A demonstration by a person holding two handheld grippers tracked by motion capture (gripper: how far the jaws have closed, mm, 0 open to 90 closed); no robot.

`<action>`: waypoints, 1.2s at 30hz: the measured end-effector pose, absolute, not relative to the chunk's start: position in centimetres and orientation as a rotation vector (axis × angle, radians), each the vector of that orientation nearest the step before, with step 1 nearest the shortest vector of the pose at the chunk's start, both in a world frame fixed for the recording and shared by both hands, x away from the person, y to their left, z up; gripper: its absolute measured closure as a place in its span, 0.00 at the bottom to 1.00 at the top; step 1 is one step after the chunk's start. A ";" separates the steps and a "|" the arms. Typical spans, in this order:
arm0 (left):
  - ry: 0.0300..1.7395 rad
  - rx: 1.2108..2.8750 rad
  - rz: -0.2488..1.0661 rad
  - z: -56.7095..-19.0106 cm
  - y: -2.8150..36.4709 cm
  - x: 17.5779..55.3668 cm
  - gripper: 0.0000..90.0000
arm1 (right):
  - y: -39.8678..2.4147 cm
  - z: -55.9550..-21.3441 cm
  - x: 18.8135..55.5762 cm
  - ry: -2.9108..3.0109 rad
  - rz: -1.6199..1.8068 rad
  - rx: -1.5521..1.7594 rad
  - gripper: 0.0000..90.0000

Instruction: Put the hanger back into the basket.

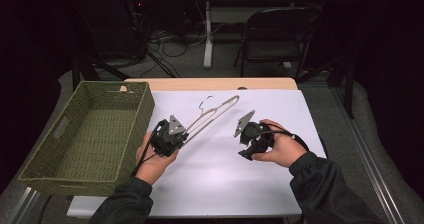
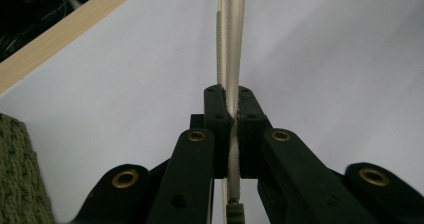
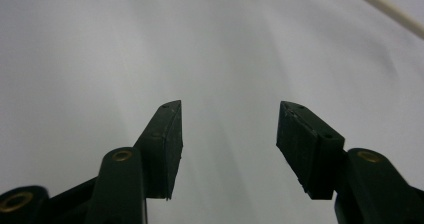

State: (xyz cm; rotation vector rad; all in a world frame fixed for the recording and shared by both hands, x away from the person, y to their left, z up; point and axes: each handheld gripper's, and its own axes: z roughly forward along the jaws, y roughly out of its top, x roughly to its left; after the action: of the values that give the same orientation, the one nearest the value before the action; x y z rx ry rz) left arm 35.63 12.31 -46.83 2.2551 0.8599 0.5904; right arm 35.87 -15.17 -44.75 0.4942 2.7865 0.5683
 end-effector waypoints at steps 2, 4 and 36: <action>0.867 2.238 0.581 -46.2 12.3 35.9 0.97 | -15.4 -44.9 36.0 2.783 0.577 0.504 0.44; 0.872 2.221 0.580 -45.6 12.4 36.1 0.97 | -15.6 -44.9 36.1 2.775 0.583 0.525 0.41; 0.961 2.142 0.645 -36.4 24.7 36.6 0.97 | -19.1 -46.7 34.9 2.629 0.697 0.718 0.37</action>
State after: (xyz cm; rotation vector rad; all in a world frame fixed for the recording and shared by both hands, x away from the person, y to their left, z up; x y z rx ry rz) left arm 36.65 24.68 -36.36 2.1422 0.9609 0.6455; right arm 34.95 -19.08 -46.70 0.7185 2.6286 0.6966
